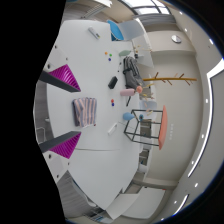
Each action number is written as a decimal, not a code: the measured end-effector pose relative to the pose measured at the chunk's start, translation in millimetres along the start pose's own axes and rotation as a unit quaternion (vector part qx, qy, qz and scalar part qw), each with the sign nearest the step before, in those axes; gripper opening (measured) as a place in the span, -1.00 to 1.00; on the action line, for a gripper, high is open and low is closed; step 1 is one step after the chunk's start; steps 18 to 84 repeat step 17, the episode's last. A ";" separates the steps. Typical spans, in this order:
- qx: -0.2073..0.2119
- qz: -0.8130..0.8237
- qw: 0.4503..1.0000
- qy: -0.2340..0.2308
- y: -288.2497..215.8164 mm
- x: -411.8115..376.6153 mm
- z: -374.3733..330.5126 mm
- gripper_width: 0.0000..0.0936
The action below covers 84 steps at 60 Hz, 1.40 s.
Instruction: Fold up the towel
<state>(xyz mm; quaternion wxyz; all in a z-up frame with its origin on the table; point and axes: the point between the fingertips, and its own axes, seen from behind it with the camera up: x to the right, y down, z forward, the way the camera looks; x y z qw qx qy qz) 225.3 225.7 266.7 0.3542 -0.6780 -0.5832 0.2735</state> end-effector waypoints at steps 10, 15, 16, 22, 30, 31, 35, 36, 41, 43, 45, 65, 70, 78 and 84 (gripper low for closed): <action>0.006 -0.006 1.000 0.010 4.0 -5.0 -9.4 0.82; -0.001 -0.001 1.000 0.009 6.8 -7.1 -8.1 0.81; -0.001 0.001 1.000 0.008 6.9 -7.7 -7.9 0.82; -0.001 0.002 1.000 0.007 6.4 -8.3 -7.8 0.82; -0.001 0.002 1.000 0.007 6.4 -8.3 -7.8 0.82; -0.001 0.002 1.000 0.007 6.4 -8.3 -7.8 0.82; -0.001 0.002 1.000 0.007 6.4 -8.3 -7.8 0.82; -0.001 0.002 1.000 0.007 6.4 -8.3 -7.8 0.82; -0.001 0.002 1.000 0.007 6.4 -8.3 -7.8 0.82; -0.001 0.002 1.000 0.007 6.4 -8.3 -7.8 0.82; -0.001 0.002 1.000 0.007 6.4 -8.3 -7.8 0.82; -0.001 0.002 1.000 0.007 6.4 -8.3 -7.8 0.82; -0.001 0.002 1.000 0.007 6.4 -8.3 -7.8 0.82; -0.001 0.002 1.000 0.007 6.4 -8.3 -7.8 0.82; -0.001 0.002 1.000 0.007 6.4 -8.3 -7.8 0.82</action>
